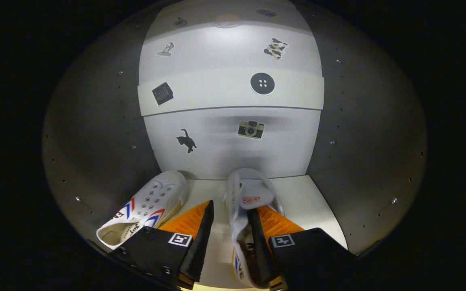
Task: Open the shoe cabinet door, grab the shoes and put them into the shoe cabinet, then close the shoe cabinet door.
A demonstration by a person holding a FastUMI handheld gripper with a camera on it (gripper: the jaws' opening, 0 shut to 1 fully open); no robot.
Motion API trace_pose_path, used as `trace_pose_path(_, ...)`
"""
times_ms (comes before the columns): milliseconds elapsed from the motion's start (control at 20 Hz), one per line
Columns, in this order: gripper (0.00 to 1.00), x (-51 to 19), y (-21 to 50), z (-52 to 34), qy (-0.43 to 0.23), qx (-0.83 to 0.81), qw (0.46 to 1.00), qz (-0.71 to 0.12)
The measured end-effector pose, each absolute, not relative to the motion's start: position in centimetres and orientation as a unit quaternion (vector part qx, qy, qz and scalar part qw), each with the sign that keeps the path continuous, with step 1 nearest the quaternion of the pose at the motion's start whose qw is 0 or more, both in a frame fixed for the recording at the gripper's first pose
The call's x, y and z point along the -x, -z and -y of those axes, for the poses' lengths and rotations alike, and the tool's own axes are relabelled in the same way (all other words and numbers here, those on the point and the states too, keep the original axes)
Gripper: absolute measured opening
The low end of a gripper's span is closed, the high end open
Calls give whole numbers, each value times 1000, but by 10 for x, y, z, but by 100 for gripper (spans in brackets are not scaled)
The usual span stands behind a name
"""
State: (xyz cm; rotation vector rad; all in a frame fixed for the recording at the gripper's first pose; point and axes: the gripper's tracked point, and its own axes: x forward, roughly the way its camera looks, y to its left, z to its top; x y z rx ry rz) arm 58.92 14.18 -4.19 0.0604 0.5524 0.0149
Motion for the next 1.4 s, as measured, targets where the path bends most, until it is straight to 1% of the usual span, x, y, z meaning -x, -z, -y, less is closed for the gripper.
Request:
trace_pose_path(250,93,-548,22,-148,-10,-19,967,-254)
trace_pose_path(450,97,-503,-3,-152,-3,-10,974,-225)
trace_pose_path(650,97,-442,-38,-161,6,8,984,-178)
trace_pose_path(950,97,-327,-91,-173,8,-7,994,-112)
trace_pose_path(1250,97,-200,-121,-174,-4,-21,997,-79)
trace_pose_path(1400,97,-150,-125,-162,-9,-26,997,-73)
